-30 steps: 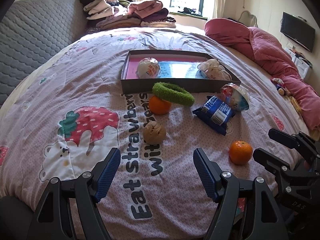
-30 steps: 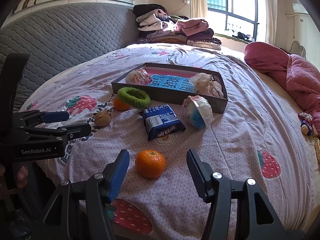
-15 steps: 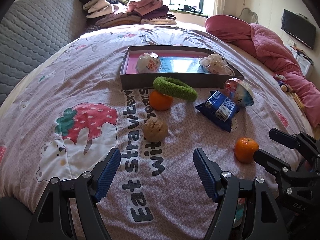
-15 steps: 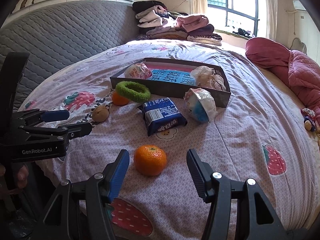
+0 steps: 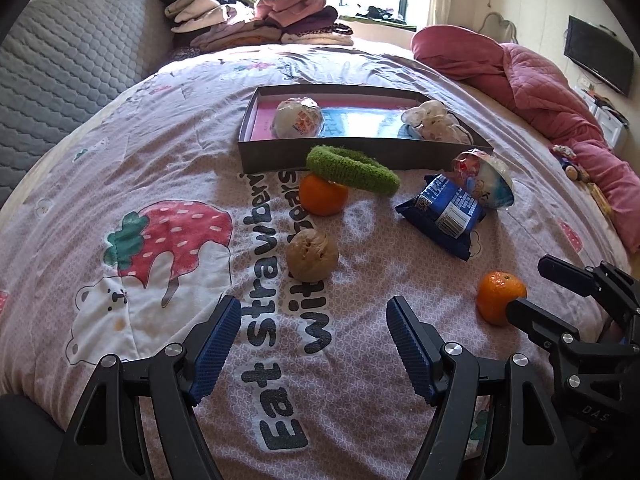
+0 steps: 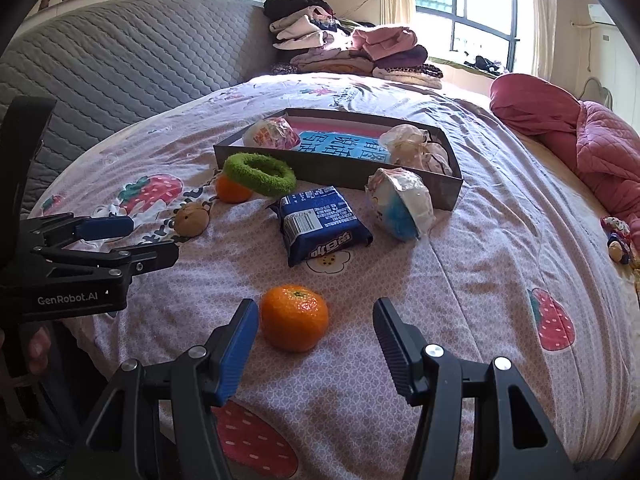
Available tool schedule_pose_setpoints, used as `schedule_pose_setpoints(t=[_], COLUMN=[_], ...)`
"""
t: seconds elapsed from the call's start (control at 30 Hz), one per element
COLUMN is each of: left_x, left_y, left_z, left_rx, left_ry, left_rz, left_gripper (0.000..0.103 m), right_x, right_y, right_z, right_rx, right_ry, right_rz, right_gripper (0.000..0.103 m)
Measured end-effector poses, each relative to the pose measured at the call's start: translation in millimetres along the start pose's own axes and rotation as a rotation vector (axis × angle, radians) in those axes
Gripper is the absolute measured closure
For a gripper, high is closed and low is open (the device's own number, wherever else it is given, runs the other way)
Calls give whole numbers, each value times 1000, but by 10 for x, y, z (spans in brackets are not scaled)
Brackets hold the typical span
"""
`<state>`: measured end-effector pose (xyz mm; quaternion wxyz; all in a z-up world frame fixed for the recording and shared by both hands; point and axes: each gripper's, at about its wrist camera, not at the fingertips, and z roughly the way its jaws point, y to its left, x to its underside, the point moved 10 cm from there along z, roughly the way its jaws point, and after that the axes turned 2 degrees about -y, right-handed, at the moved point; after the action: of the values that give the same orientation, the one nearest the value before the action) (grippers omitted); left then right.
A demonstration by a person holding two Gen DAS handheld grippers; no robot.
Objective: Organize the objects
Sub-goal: 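Move left tool toward the brown ball while right tool approaches a tangerine, then close right tool on the tangerine while left tool grasps the brown ball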
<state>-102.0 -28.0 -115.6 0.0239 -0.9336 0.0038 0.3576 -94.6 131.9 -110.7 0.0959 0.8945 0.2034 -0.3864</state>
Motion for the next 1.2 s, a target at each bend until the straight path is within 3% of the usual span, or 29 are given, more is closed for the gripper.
schedule_pose_setpoints(t=[1.2], left_x=[-183], left_y=[206], left_z=[437], left_rx=[-21], left_ry=[-12], left_rz=[-36], left_gripper=[27], right_x=[79], right_y=[73], right_z=[289], right_rx=[-37], right_ry=[24], right_rz=[-2], right_gripper=[47])
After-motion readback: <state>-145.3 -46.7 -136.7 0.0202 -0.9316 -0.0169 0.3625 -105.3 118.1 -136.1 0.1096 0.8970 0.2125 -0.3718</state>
